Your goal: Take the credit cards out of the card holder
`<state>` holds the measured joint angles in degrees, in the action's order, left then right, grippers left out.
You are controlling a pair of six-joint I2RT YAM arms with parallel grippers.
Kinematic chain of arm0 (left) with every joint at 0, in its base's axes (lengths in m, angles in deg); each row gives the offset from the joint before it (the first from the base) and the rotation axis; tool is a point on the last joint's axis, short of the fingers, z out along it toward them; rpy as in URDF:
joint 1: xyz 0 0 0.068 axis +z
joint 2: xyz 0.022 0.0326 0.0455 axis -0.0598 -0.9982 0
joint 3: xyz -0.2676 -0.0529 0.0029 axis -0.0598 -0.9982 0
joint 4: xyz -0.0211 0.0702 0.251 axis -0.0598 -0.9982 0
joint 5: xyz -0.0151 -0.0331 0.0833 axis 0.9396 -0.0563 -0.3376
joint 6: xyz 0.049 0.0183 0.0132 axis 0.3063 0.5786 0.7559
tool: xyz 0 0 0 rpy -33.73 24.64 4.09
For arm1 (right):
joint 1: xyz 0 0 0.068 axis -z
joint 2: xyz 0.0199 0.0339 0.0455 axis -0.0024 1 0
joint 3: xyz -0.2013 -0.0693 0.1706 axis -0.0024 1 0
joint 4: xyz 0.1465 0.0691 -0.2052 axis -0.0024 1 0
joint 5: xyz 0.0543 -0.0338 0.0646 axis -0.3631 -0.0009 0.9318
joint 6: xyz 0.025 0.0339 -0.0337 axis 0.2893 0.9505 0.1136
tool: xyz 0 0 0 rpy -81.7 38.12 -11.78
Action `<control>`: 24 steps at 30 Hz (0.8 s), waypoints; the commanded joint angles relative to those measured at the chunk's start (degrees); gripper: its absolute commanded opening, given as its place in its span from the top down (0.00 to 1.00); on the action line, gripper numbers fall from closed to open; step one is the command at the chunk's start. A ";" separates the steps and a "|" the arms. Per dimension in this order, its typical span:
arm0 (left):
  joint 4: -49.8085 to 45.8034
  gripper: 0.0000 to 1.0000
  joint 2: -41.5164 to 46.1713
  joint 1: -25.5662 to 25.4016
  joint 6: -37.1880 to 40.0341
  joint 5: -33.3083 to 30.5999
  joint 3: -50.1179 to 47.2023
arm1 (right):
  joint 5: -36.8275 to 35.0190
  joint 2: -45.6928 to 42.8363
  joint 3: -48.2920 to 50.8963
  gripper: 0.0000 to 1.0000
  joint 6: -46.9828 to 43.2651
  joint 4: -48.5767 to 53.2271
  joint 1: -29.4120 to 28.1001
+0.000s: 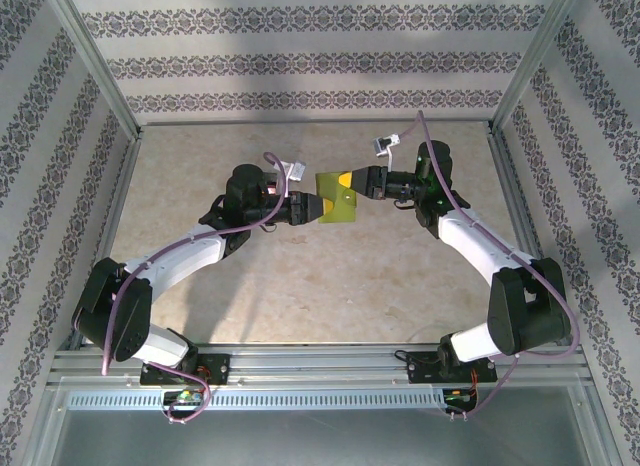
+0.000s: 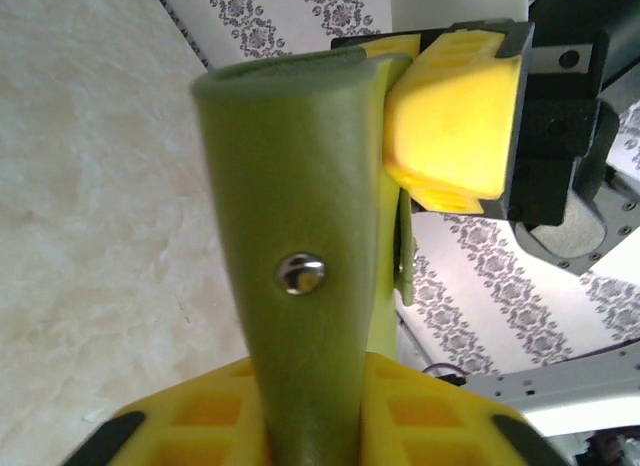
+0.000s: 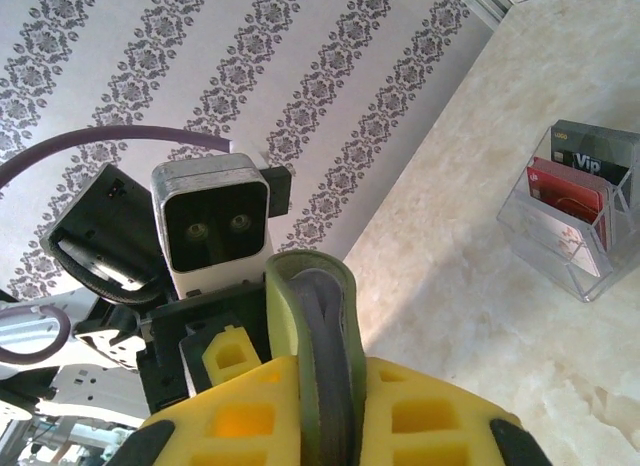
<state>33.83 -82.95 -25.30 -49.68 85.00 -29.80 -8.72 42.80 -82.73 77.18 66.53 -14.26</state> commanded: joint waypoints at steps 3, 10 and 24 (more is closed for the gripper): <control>3.44 0.93 0.62 0.58 0.79 0.10 -1.44 | -1.70 -1.87 -1.70 0.72 -1.71 -0.33 -0.38; -2.86 1.00 4.02 0.56 7.04 -8.29 -1.77 | -21.97 -7.68 -2.10 0.57 -7.50 21.99 -0.52; -3.71 1.00 3.77 0.61 9.70 -14.19 -1.13 | -61.07 -16.24 -9.88 0.48 -14.47 49.41 -18.69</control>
<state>28.81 -78.95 -25.30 -41.46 70.93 -32.09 -59.28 25.53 -88.96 65.31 109.21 -29.84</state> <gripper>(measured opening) 0.143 0.518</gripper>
